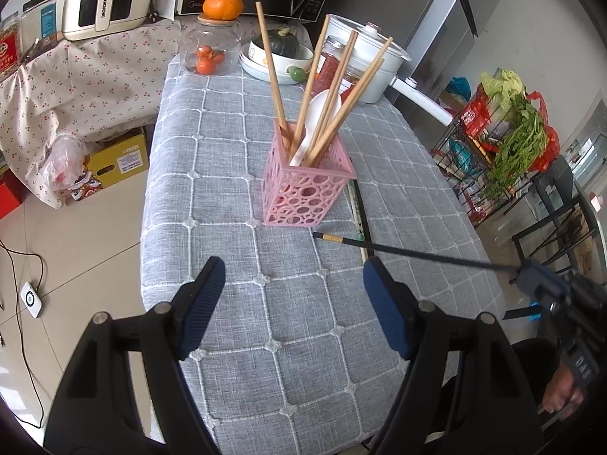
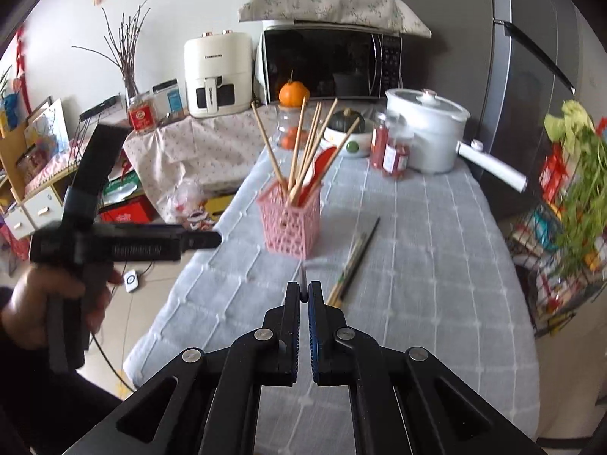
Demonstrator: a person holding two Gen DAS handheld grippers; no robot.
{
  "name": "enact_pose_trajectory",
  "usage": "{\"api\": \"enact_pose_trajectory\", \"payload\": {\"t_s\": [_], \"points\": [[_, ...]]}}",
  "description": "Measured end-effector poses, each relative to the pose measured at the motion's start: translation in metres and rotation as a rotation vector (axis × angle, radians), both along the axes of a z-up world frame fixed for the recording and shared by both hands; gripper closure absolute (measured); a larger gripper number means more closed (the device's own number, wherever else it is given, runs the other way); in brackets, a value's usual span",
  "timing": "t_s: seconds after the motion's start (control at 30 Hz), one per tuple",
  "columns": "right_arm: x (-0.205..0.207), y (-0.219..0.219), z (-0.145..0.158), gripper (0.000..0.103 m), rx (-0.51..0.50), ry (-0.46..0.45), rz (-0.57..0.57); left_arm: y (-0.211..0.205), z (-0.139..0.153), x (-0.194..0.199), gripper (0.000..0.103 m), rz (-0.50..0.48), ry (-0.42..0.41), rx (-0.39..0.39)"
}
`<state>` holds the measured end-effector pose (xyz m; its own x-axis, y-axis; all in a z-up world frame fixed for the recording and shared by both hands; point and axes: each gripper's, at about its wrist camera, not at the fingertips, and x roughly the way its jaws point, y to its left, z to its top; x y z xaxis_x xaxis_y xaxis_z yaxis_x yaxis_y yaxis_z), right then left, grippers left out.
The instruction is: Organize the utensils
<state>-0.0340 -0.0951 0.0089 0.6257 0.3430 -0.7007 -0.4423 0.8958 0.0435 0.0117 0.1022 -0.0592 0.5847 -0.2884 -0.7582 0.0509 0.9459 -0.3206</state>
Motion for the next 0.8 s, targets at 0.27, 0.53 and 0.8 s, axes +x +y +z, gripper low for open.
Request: {"api": "enact_pose_trajectory", "payload": {"t_s": [0.27,0.53,0.8], "points": [[0.042,0.022,0.024,0.099,0.002,-0.043,0.029,0.012,-0.004,0.016,0.028,0.046,0.028,-0.046],[0.081,0.036,0.027,0.098,0.041,-0.025,0.051,0.018,-0.008,0.03,0.028,0.076,0.053,-0.084],[0.092,0.043,0.047,0.099,0.085,-0.021,0.08,0.025,-0.005,0.037,0.028,0.097,0.049,-0.094]]}}
